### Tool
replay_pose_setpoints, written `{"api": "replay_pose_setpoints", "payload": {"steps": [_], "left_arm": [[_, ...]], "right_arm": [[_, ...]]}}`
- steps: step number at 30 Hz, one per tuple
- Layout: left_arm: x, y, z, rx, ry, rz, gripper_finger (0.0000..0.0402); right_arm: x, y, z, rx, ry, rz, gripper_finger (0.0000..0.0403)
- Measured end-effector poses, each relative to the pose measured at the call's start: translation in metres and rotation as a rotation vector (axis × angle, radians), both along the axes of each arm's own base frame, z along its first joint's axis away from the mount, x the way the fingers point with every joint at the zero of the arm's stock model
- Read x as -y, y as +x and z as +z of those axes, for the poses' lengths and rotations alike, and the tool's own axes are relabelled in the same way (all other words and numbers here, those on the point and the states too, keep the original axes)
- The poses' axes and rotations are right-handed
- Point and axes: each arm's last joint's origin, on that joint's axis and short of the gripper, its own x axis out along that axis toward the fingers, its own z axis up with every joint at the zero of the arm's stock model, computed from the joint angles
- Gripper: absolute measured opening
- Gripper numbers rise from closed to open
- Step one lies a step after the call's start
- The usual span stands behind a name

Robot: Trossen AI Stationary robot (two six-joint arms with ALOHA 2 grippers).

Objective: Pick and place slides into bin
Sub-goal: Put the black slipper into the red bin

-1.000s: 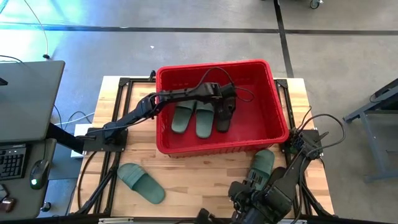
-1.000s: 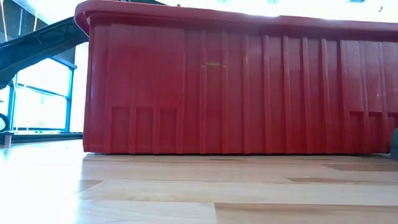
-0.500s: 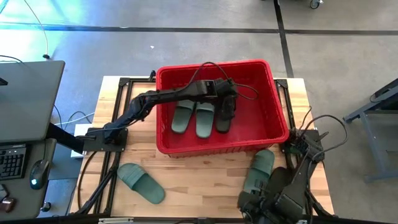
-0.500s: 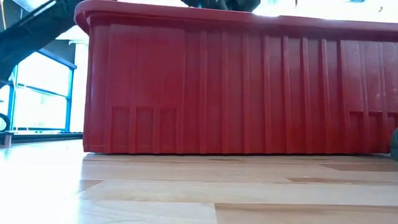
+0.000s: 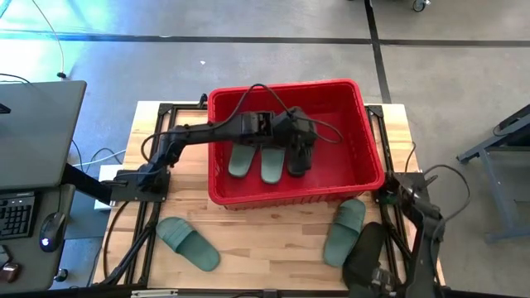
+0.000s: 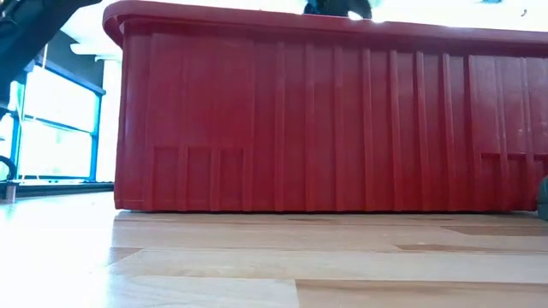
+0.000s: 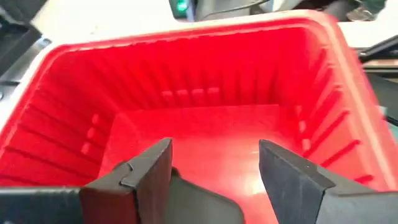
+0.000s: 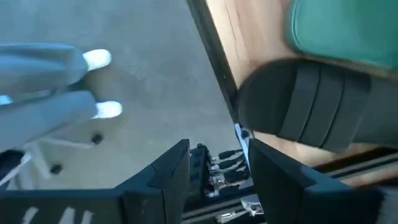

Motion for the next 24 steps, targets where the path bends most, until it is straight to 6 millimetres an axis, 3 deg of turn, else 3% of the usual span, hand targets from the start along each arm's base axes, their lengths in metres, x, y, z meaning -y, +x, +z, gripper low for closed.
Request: {"api": "replay_pose_setpoints", "payload": {"steps": [7,16,24], "left_arm": [[0.035,0.006,-0.002,-0.007,0.005,-0.067,0.0223],[0.06,0.007,-0.002,-0.008,0.015,-0.107,0.0223],[0.062,0.008,-0.002,-0.004,-0.01,-0.125,0.0223]], "right_arm": [[-0.02,0.008,-0.044,0.122,-0.147,-0.198,0.0153],[-0.045,0.011,-0.129,-0.196,-0.247,0.008,0.0153],[-0.043,0.019,-0.137,-0.181,-0.276,-0.005,0.0153]]}}
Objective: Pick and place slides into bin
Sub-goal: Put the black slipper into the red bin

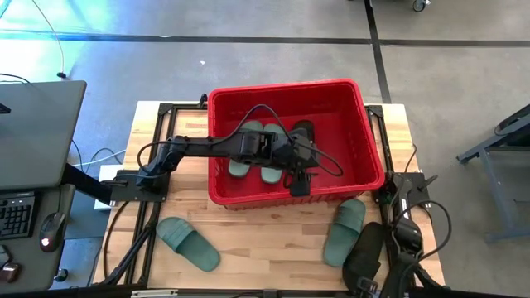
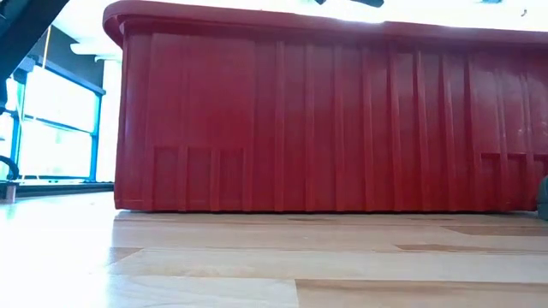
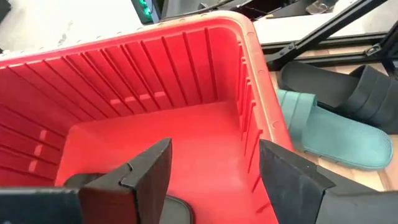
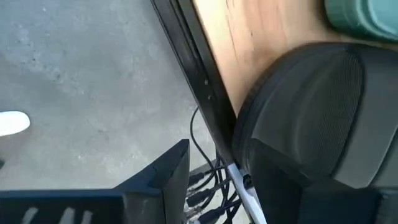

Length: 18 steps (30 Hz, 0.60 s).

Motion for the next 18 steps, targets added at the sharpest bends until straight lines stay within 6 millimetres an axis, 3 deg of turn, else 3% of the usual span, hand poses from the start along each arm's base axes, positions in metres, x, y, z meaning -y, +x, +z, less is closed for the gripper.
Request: {"api": "replay_pose_setpoints", "payload": {"steps": [11,18], "left_arm": [[0.0017,0.0003,-0.0001,0.002,-0.034,-0.04,0.0223],[0.0017,0.0004,-0.0003,0.001,-0.035,-0.043,0.0223]], "right_arm": [[0.0009,0.0019,0.0001,-0.067,0.034,0.034,0.0153],[0.0019,0.0032,-0.0008,-0.021,0.008,0.049,0.0153]]}}
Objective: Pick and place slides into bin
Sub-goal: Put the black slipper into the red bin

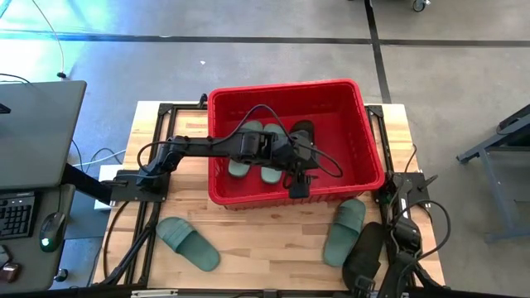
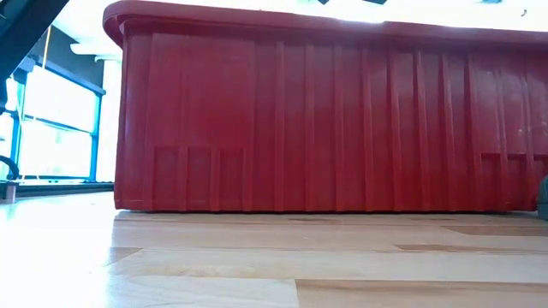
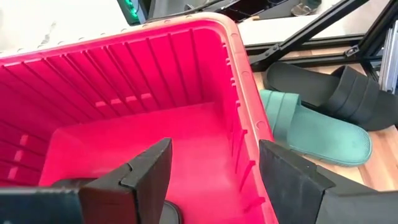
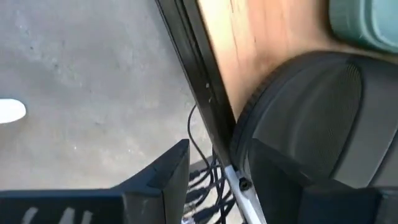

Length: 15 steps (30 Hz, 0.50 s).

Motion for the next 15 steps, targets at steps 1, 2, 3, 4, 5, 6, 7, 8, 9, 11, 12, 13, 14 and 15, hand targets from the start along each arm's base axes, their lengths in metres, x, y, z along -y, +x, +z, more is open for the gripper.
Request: {"api": "replay_pose_setpoints", "payload": {"steps": [1,2,3,4,5,6,7,8,9,11,12,13,14,15], "left_arm": [[0.0,0.0,0.0,0.0,0.0,0.0,0.0223],[0.0,0.0,0.0,0.0,0.0,0.0,0.0223],[0.0,0.0,0.0,-0.001,0.0,0.0,0.0223],[0.0,0.0,0.0,-0.001,0.001,0.0,0.0223],[0.001,0.0,0.0,-0.001,0.001,-0.002,0.0223],[0.002,0.0,0.0,-0.001,0.001,-0.005,0.0223],[0.002,0.0,0.0,-0.002,0.003,-0.006,0.0223],[0.002,0.0,0.0,-0.003,0.004,-0.007,0.0223],[0.002,0.0,0.0,-0.003,0.005,-0.008,0.0223],[0.002,0.0,0.0,-0.003,0.005,-0.008,0.0223],[0.002,0.0,0.0,-0.003,0.005,-0.008,0.0223],[0.002,0.0,0.0,-0.003,0.005,-0.008,0.0223],[0.002,0.0,0.0,-0.003,0.005,-0.008,0.0223],[0.002,0.0,0.0,-0.003,0.005,-0.008,0.0223]], "right_arm": [[0.001,0.0,-0.002,-0.001,-0.01,0.0,0.0153],[0.003,-0.001,-0.005,-0.019,-0.022,-0.002,0.0153],[0.004,-0.003,-0.01,-0.05,-0.026,-0.007,0.0153],[0.005,-0.005,-0.015,-0.093,-0.031,-0.016,0.0153],[0.007,-0.007,-0.02,-0.138,-0.037,-0.03,0.0153],[0.008,-0.009,-0.024,-0.174,-0.041,-0.04,0.0153],[0.009,-0.01,-0.027,-0.196,-0.044,-0.044,0.0153],[0.009,-0.012,-0.03,-0.203,-0.05,-0.042,0.0153],[0.01,-0.013,-0.033,-0.199,-0.053,-0.039,0.0153],[0.009,-0.013,-0.035,-0.181,-0.046,-0.032,0.0153],[0.009,-0.013,-0.036,-0.176,-0.042,-0.031,0.0153],[0.009,-0.013,-0.038,-0.173,-0.043,-0.031,0.0153],[0.009,-0.013,-0.038,-0.17,-0.045,-0.034,0.0153],[0.009,-0.013,-0.038,-0.164,-0.052,-0.037,0.0153]]}}
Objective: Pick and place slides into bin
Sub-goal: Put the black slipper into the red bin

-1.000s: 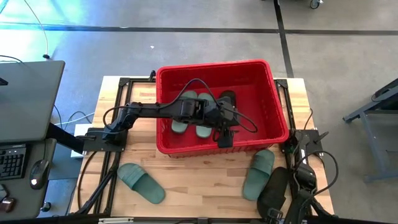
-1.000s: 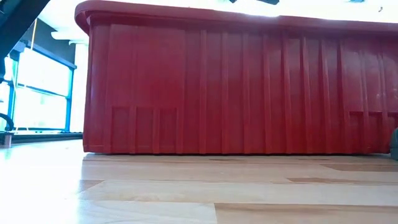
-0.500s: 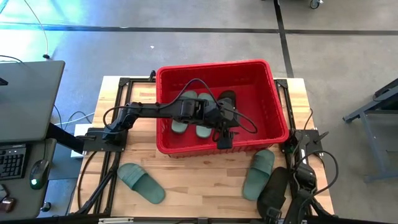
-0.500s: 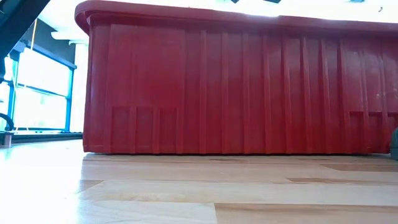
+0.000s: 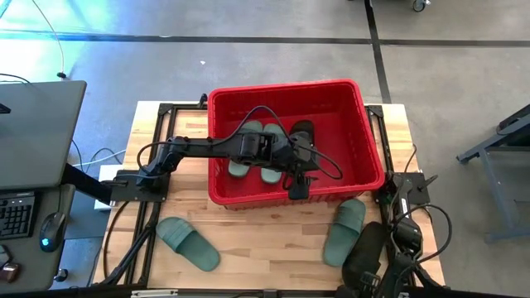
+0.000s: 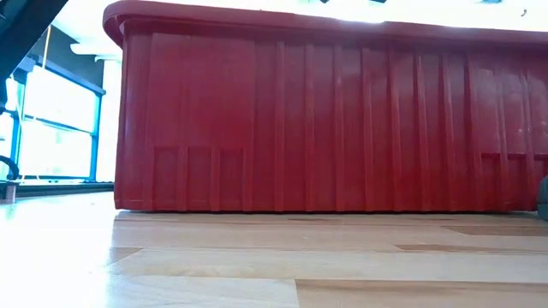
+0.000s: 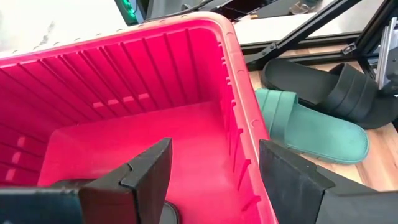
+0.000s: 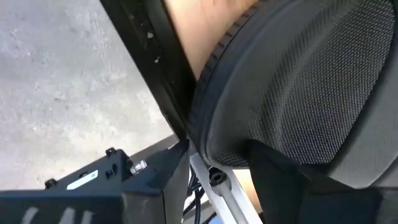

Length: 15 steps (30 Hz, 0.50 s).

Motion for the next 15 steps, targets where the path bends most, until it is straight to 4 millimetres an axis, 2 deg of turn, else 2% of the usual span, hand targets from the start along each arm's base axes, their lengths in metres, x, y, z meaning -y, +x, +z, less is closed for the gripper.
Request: {"api": "replay_pose_setpoints", "payload": {"steps": [4,7,9,13,15], "left_arm": [[0.0,0.0,0.0,0.0,0.0,0.0,0.0223],[0.0,-0.0001,-0.0001,-0.001,0.0,0.0,0.0223],[0.0001,-0.0001,-0.0001,-0.001,0.0,0.0,0.0223],[0.0007,-0.0001,-0.0001,-0.001,-0.002,0.0,0.0223],[0.0009,0.0,-0.0003,-0.001,-0.003,0.0,0.0223]], "right_arm": [[0.0025,-0.0012,0.0007,0.04,-0.055,-0.005,0.0153],[0.0052,0.0,-0.0001,0.062,-0.093,-0.013,0.0136],[0.0049,-0.0003,-0.0001,0.069,-0.094,-0.01,0.0108],[0.0031,0.0004,0.0001,0.069,-0.066,0.014,0.0024],[0.0017,0.0013,0.0015,0.069,-0.049,0.029,0.0014]]}}
